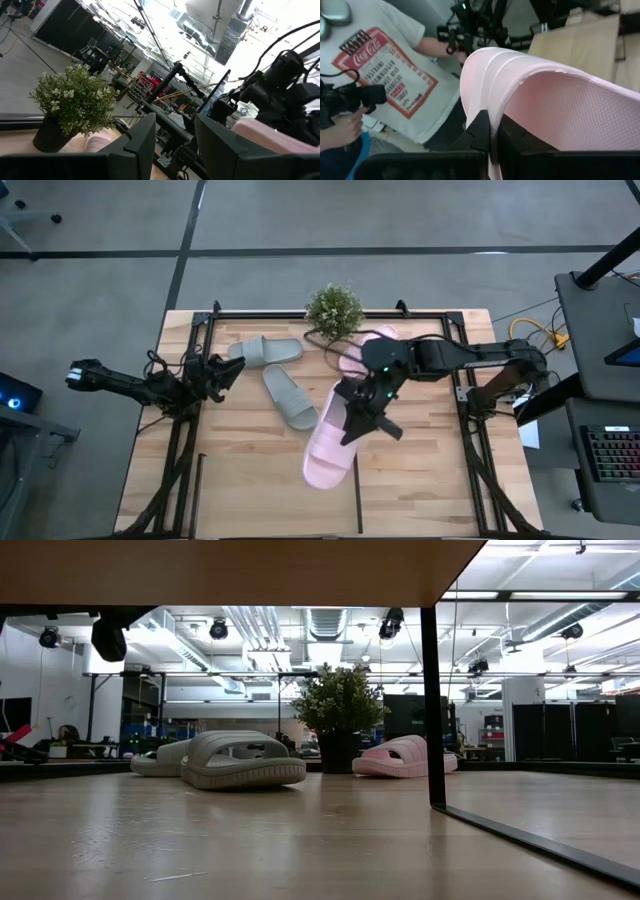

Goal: Pick and place slides into the shelf
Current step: Put the bottom pink slipper on the shelf

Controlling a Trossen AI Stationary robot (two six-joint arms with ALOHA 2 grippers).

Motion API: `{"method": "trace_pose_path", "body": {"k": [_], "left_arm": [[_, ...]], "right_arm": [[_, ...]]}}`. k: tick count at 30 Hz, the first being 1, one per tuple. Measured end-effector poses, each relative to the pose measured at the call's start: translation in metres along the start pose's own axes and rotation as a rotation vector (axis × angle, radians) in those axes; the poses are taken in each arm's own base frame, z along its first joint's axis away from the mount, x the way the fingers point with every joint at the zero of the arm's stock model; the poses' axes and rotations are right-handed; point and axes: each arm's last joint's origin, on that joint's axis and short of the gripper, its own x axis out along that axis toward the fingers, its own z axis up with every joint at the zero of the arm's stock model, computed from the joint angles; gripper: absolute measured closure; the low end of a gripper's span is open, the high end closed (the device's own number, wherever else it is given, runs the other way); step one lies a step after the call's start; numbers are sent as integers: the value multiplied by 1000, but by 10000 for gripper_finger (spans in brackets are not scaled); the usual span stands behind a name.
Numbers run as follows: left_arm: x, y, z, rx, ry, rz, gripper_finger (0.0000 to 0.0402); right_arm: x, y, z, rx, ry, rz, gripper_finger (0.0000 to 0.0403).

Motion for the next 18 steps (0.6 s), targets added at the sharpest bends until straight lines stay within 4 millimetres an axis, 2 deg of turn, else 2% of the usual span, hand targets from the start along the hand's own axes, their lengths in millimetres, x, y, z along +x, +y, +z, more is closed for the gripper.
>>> {"method": "trace_pose_path", "body": {"k": [12,18], "left_arm": [[0,-1,-1,-3,17,-35,278],[0,-1,-1,-3,17,-35,278]], "right_arm": [[53,-8,6,67,133,13,394],[69,-8,7,119,229,-5,394]]}}
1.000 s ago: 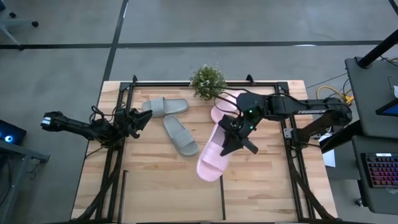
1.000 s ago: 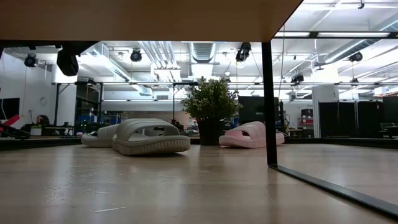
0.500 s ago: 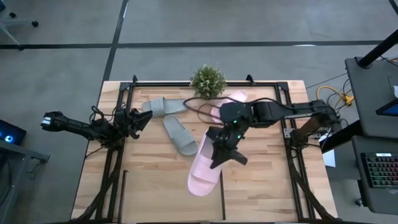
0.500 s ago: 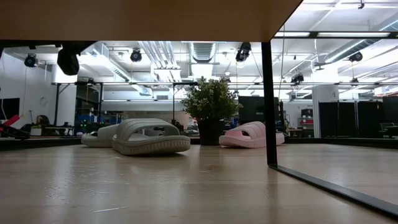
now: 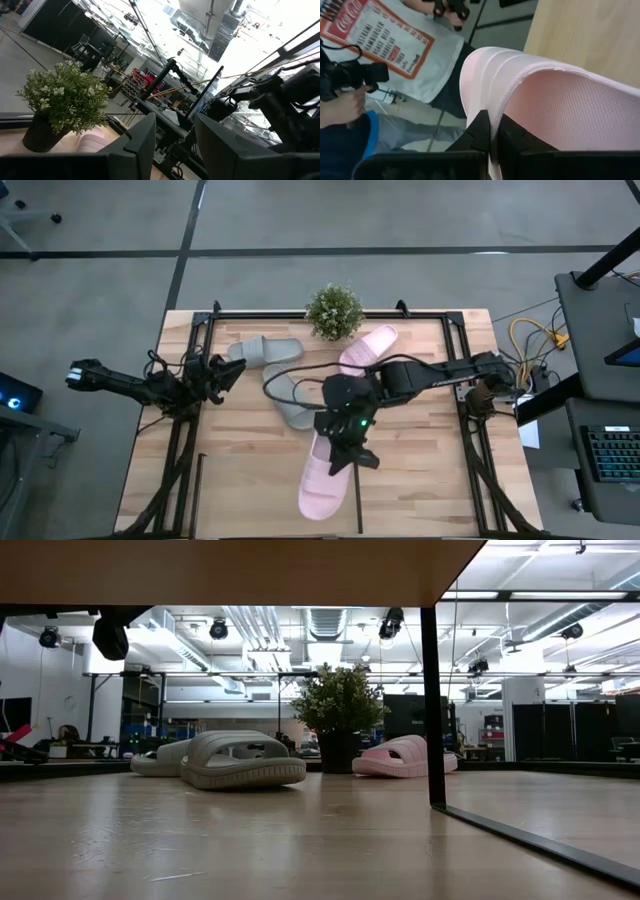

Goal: Pick and place slides into the shelf
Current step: Put the bottom pink slipper on the shelf

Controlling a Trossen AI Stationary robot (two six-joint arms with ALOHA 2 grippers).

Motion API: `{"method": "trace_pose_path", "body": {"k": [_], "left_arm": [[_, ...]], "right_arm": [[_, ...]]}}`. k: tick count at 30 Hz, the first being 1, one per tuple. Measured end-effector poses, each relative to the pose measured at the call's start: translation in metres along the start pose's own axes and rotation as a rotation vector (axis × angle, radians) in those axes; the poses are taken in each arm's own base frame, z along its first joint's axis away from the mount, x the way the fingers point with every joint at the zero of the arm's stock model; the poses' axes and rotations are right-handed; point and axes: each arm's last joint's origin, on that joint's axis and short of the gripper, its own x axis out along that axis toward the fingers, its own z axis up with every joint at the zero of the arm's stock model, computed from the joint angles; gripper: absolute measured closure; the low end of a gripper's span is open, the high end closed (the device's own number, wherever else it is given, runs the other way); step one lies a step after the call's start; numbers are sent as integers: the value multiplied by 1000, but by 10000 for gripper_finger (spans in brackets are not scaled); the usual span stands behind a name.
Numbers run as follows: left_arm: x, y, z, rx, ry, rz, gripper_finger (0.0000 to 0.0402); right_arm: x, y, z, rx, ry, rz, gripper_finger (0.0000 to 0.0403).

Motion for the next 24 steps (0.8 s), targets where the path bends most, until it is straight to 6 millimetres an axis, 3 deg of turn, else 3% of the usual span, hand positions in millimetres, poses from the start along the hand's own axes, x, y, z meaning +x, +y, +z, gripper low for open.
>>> {"method": "trace_pose_path", "body": {"k": [14,24], "left_arm": [[0,0,0,-2,-1,0,278],[0,0,0,-1,1,2,278]], "right_arm": [[29,2,-3,-37,81,15,394],[32,4,-4,-66,89,21,394]]}}
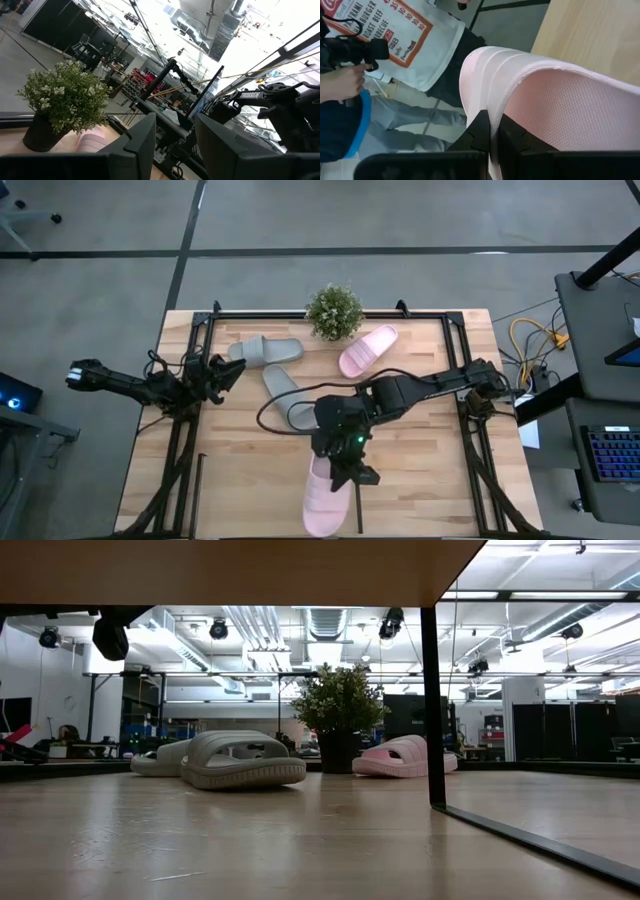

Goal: Pick and place slides into the shelf
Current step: Put the bottom pink slipper on the shelf

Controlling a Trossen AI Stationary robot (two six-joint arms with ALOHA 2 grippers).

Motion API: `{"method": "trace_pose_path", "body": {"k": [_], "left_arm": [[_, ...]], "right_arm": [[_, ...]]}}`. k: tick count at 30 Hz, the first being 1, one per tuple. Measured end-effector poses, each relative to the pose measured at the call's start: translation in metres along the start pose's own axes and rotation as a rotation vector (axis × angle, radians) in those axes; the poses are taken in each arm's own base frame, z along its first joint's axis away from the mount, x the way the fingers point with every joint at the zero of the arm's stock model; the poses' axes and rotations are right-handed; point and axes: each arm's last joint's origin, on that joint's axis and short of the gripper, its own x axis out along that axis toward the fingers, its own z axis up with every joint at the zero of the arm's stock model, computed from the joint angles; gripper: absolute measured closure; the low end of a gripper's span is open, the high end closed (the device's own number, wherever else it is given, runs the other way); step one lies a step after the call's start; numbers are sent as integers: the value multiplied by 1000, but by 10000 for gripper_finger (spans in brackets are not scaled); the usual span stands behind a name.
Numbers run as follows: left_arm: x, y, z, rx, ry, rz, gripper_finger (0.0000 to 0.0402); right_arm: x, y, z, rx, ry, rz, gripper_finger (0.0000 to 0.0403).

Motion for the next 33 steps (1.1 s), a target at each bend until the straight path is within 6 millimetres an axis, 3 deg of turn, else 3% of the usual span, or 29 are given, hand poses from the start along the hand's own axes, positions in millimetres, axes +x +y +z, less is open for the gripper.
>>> {"method": "trace_pose_path", "body": {"k": [8,22,33], "left_arm": [[0,0,0,0,0,0,278],[0,0,0,5,0,0,278],[0,0,0,6,0,0,278]], "right_arm": [[6,-6,-1,-53,16,-14,394],[27,-22,-6,5,81,-15,394],[35,-21,-12,44,114,30,394]]}}
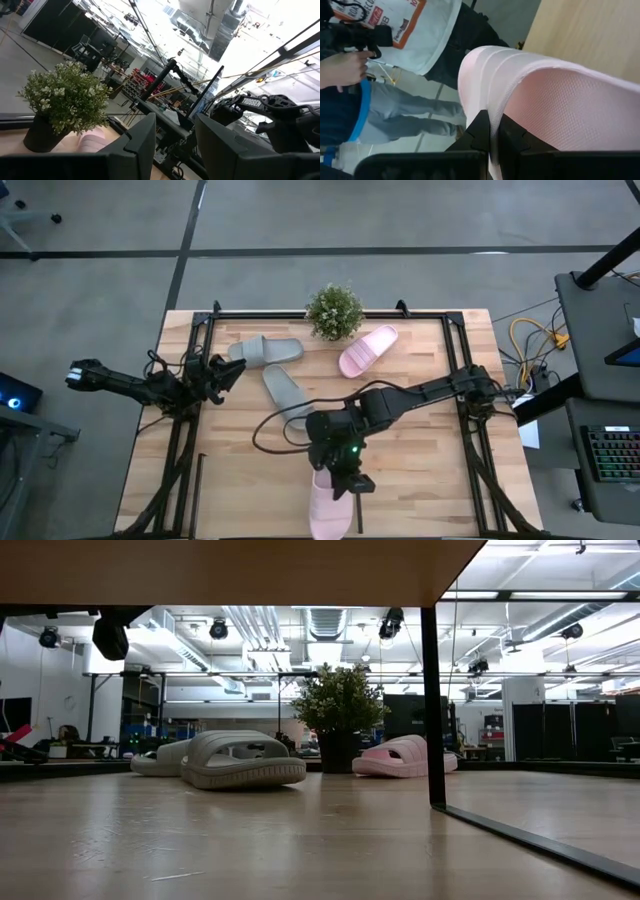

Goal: Pick and place slides into the shelf
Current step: Put the bottom pink slipper on the shelf

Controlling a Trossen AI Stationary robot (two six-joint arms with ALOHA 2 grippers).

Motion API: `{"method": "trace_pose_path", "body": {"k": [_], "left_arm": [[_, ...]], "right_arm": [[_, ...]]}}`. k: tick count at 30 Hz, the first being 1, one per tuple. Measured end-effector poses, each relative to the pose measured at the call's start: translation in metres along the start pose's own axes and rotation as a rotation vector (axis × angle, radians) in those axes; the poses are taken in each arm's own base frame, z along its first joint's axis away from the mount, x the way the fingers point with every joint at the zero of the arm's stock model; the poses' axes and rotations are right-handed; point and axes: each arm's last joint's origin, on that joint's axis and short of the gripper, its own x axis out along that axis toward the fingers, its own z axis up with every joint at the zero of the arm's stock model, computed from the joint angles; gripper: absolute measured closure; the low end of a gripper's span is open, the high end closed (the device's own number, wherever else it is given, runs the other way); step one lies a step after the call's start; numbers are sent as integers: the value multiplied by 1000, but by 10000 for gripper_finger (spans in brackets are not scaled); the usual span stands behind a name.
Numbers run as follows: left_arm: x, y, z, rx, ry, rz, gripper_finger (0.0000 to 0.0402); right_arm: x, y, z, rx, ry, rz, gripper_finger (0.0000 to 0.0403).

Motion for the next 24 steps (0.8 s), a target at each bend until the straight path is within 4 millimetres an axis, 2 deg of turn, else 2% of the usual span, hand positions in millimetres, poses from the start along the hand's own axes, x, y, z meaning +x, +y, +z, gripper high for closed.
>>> {"method": "trace_pose_path", "body": {"k": [6,24], "left_arm": [[0,0,0,1,1,0,278],[0,0,0,1,1,0,278]], "right_arm": [[11,2,-1,-27,-2,21,394],[16,-2,-5,-53,18,65,394]]}}
